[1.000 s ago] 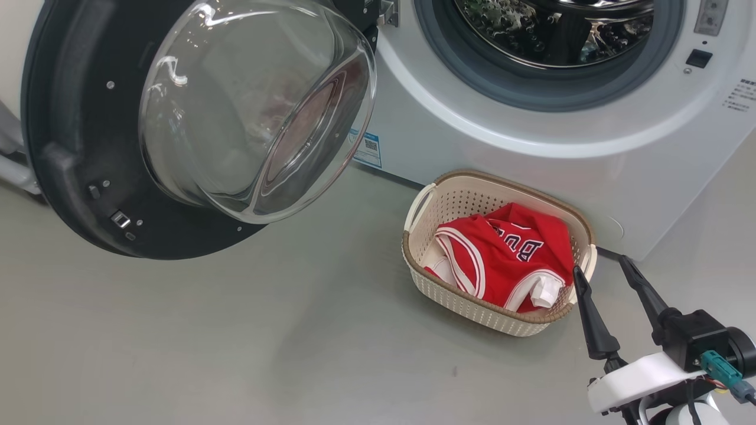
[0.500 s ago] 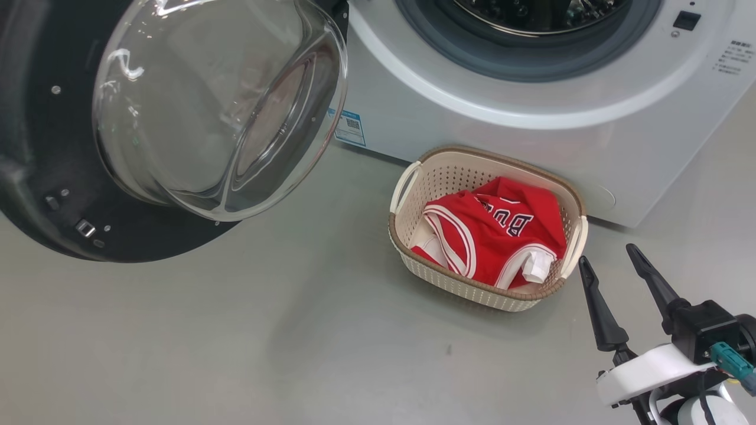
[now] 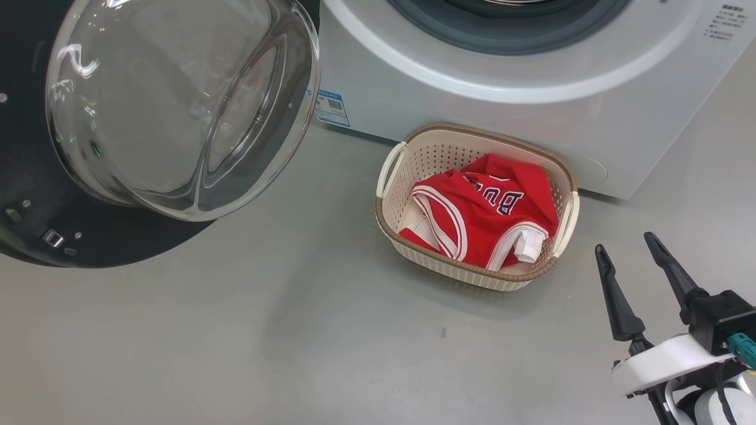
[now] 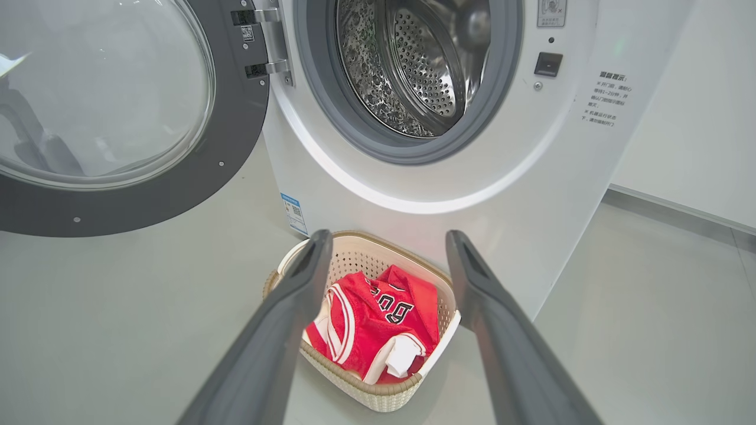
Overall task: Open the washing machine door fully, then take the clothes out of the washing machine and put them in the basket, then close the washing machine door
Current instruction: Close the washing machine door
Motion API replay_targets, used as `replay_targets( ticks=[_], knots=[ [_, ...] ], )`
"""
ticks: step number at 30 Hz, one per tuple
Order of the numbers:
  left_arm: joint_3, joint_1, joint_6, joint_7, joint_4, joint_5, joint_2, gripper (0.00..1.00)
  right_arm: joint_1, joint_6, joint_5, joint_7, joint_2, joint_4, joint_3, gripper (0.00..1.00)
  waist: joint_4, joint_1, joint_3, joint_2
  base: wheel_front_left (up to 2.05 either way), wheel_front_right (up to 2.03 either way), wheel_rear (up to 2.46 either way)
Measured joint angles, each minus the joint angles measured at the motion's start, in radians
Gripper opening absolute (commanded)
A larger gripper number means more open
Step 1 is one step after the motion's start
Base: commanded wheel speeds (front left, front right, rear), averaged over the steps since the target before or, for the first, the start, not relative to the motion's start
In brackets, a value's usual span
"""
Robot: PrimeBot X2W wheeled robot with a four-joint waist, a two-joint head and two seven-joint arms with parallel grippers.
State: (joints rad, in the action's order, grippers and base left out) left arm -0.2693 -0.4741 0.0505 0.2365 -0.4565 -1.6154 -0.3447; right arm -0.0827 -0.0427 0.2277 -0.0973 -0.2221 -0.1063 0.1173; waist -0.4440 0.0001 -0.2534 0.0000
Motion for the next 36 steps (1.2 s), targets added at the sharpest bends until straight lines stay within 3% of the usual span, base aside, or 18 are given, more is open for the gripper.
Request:
replay_targets(
  ticks=[11, 19, 36],
  knots=[
    [0.025, -0.007, -0.050, 0.079, -0.049, -0.002, -0.020, 0.00, 0.000, 0.000, 0.001, 0.012, -0.003, -0.006, -0.006, 1.00, -0.008, 0.0000, -0.005, 0.0000, 0.00, 0.00, 0.00],
    [0.035, -0.007, -0.107, 0.178, -0.070, -0.065, -0.020, 0.00, 0.000, 0.000, 0.002, 0.014, -0.007, -0.008, -0.006, 1.00, -0.017, 0.0000, -0.002, 0.0000, 0.00, 0.00, 0.00],
    [0.046, 0.006, -0.154, 0.361, -0.055, -0.171, 0.013, 0.00, -0.001, 0.001, 0.008, 0.021, -0.006, -0.016, -0.006, 1.00, -0.032, 0.0000, 0.006, 0.0000, 0.00, 0.00, 0.00]
  ],
)
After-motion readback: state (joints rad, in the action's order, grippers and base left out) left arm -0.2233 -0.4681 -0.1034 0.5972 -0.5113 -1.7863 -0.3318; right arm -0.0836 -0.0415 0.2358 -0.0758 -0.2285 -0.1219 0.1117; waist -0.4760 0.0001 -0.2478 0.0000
